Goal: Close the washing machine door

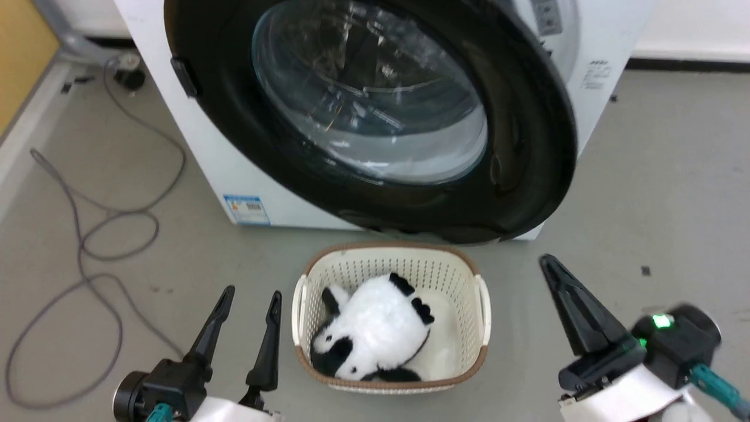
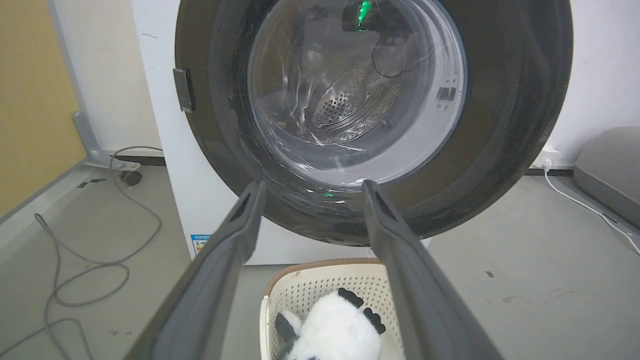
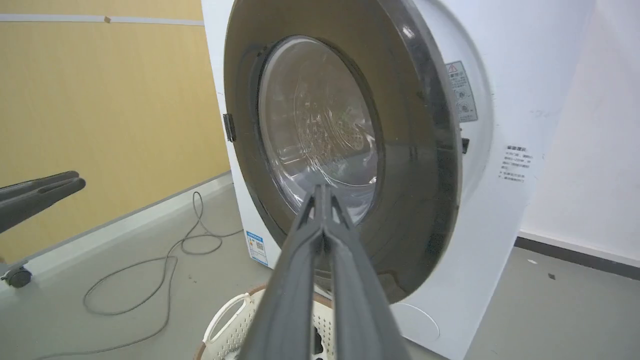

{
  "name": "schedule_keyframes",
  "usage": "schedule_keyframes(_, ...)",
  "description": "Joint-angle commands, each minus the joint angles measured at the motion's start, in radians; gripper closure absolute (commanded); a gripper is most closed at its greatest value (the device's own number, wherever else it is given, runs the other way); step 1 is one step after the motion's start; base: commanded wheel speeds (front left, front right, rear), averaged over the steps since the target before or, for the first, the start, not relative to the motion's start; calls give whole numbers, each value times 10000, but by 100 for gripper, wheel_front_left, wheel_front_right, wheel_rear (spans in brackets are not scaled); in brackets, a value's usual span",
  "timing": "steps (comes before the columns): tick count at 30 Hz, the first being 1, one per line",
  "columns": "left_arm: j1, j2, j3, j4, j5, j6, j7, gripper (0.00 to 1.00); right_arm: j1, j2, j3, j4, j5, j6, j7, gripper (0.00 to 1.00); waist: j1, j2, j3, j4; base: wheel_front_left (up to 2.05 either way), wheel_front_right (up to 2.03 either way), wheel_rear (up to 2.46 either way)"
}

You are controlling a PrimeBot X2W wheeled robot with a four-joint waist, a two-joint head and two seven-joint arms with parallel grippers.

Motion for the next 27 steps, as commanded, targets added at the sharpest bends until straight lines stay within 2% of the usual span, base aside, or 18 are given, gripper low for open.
schedule_keyframes(1,-185,-28,-10,-43,76,-30,-43,0,-286,-183,120,34,72,8,-42,100,0,-1,295,177,0,0,0)
schedule_keyframes(11,-815,-146,-299,-14,59,-42,-43,0,-2947,-1901,1594,1606,1166,8,-42,100,0,-1,1279,806,0,0,0)
schedule_keyframes(20,-1404,-260,-484,-42,-57,-43,-43,0,-5216,-2869,1678,3438,2442,8,217,100,0,-1,2032,1321,0,0,0)
schedule_keyframes(27,-1709,-343,-544,-154,-55,-43,-43,0,-6567,-3608,1865,4160,3185,8,504,100,0,-1,2577,1599,0,0,0)
